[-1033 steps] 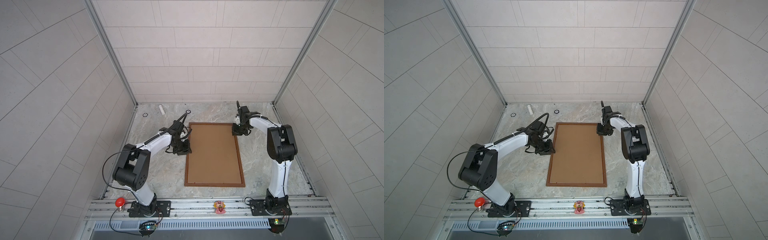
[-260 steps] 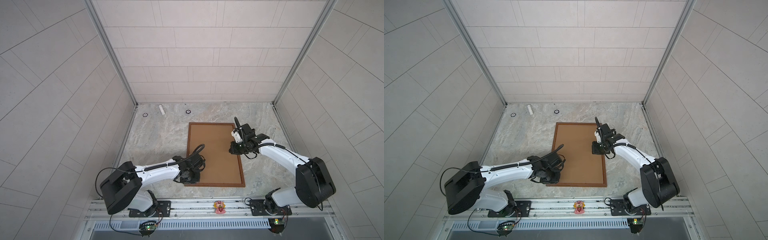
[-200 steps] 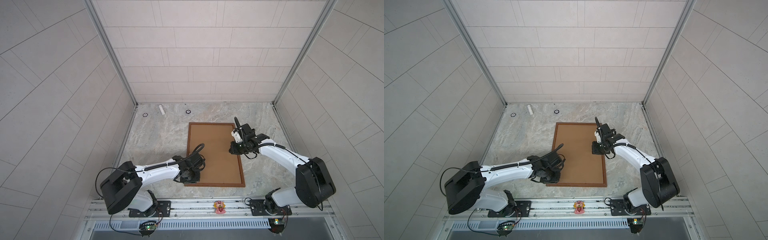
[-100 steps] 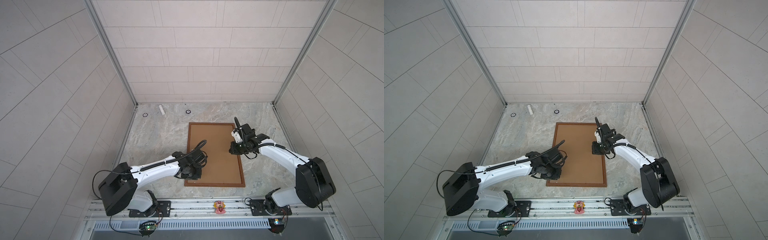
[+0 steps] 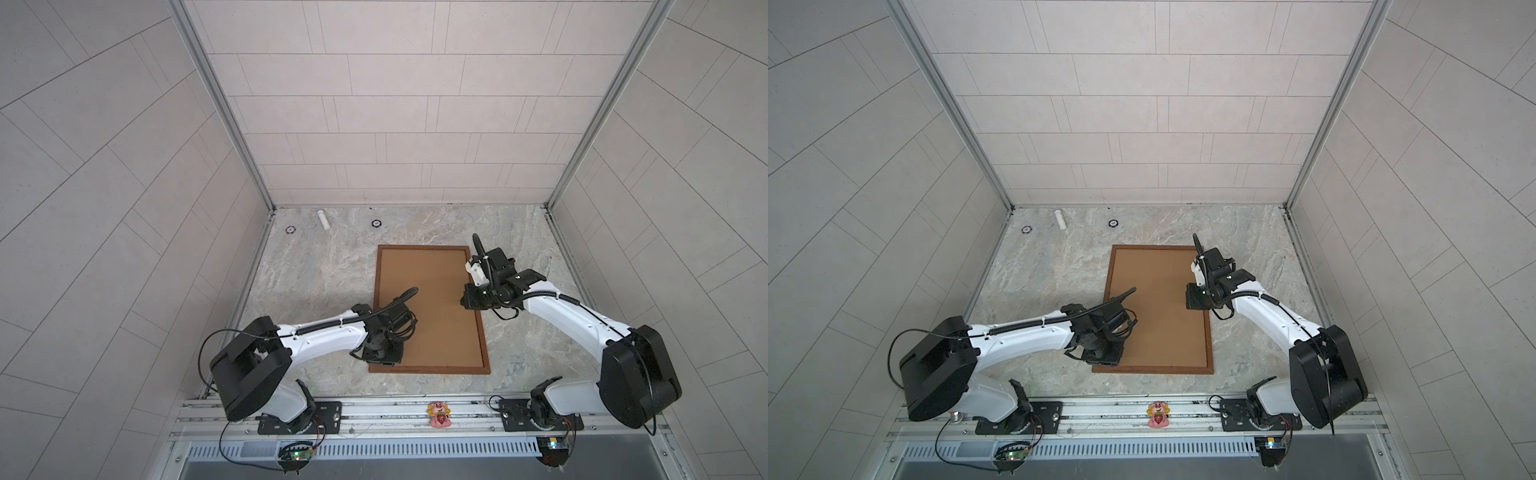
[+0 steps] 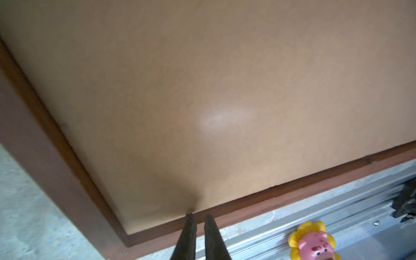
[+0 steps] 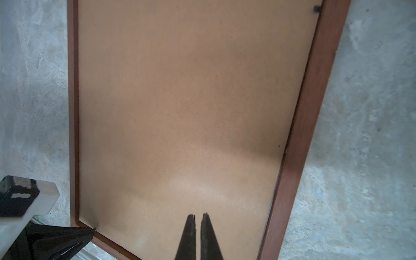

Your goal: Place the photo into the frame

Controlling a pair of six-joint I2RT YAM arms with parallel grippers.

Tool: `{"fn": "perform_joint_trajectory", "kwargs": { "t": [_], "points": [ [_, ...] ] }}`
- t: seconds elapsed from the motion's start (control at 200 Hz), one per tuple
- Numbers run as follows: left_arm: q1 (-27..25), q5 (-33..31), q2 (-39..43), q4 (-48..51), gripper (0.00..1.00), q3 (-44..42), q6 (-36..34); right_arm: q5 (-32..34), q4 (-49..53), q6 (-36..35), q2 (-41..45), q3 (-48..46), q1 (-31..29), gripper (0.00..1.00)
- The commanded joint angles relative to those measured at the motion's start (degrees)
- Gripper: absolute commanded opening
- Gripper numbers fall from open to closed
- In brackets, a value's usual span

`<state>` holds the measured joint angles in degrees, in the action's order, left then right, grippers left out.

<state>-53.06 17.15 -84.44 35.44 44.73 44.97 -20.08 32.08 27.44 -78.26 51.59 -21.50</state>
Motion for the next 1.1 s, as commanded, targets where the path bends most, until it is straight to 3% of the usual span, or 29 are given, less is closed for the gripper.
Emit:
{"fn": "perform_joint_trajectory", "kwargs": {
  "t": [0.0,0.605,0.906,1.096],
  "points": [
    [-0.29,-0.34,-0.46,-0.17,0.15,-0.60,-0.76,1.01,1.60,-0.38,0.83,-0.99,-0.21,0.00],
    [-0.22,-1.86,-2.83,-3.45,0.15,-4.48,0.27,0.87,1.62,0.19,2.00,-1.59,-0.21,0.00],
    [3.25,-0.22,5.02,6.72,0.17,8.62,-6.16,2.16,10.05,2.11,10.22,-6.98,0.56,0.00],
    [5.04,0.28,4.67,4.34,0.17,8.46,-7.86,4.57,13.09,5.88,16.99,-13.18,0.49,0.00]
  ]
}}
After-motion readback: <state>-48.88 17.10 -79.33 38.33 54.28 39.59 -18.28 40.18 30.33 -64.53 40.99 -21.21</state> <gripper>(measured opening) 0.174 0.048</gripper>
